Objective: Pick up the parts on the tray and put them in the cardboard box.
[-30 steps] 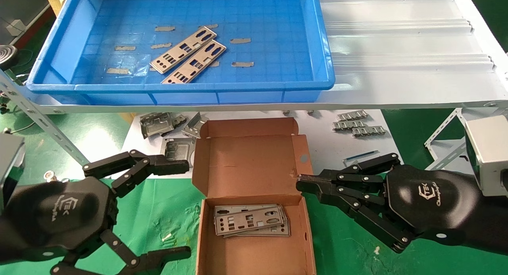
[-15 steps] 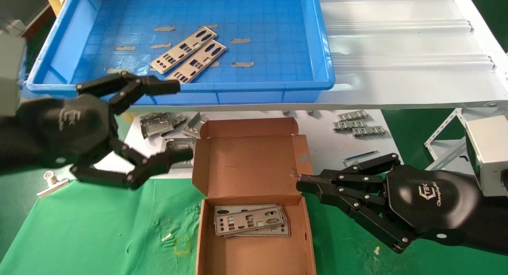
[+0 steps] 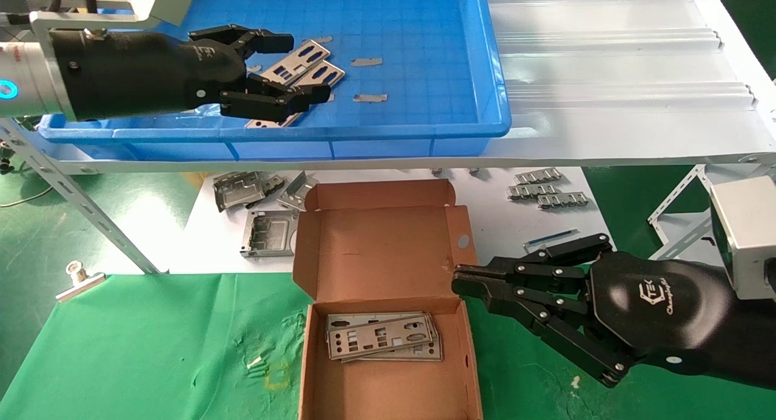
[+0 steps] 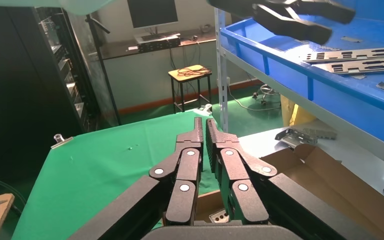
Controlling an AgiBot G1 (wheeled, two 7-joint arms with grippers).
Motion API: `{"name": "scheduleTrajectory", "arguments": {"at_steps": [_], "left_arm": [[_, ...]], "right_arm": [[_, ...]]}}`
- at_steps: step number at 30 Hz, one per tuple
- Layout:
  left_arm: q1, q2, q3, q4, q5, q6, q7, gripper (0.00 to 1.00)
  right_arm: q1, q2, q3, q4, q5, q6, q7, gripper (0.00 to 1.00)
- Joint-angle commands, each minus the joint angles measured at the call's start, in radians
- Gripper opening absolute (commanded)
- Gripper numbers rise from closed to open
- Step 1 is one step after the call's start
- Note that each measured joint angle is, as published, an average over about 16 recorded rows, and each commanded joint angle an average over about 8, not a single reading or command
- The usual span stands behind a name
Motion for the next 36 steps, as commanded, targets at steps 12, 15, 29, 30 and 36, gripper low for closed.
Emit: {"name": "scheduleTrajectory", "arguments": {"at_steps": [12,15,29,30,36], "left_arm": [[-0.135,0.126,0.058,0.319,0.119,-0.195,0.092,1.00],[-0.147,0.134,0.062,0.349,0.126,-0.208,0.107,1.00],[-0.189,0.165,0.077,0.435,0.149,-0.224,0.131,1.00],[-0.191,0.168,0.078,0.439,0.151,-0.224,0.130,1.00],[-0.206,0.183,0.085,0.458,0.160,-0.223,0.118,1.00]], "right_arm": [[0.000,0.000,0.000,0.000,0.000,0.000,0.000,1.00],[0.000,0.000,0.000,0.000,0.000,0.000,0.000,1.00],[0.000,0.000,0.000,0.000,0.000,0.000,0.000,1.00],[0.000,0.000,0.000,0.000,0.000,0.000,0.000,1.00],[0.000,0.000,0.000,0.000,0.000,0.000,0.000,1.00]]}}
